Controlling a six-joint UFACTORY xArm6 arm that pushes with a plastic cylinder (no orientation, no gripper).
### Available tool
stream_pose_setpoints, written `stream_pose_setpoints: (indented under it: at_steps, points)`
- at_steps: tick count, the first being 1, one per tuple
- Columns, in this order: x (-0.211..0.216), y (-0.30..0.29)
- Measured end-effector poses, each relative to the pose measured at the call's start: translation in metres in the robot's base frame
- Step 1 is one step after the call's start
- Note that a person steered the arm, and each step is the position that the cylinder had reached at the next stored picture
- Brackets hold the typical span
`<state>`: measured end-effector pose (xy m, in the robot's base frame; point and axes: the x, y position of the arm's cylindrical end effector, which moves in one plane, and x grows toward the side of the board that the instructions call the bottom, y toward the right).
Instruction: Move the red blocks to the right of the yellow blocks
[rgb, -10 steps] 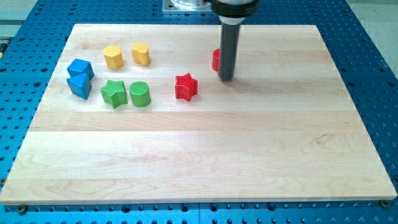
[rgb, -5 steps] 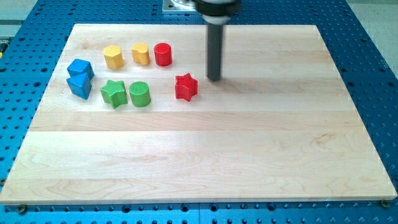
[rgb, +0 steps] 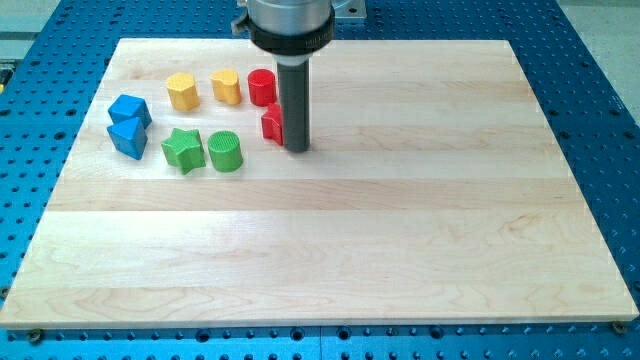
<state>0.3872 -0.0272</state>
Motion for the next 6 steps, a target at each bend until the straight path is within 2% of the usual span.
stream_pose_setpoints:
  at_steps: [1, 2, 3, 4, 5, 6]
  points:
    - [-0.022, 0.014]
    - [0.013, 0.011]
    - [0.021, -0.034]
    - [0.004, -0.045]
    - [-0.027, -0.016]
    - [-0.029, 0.013]
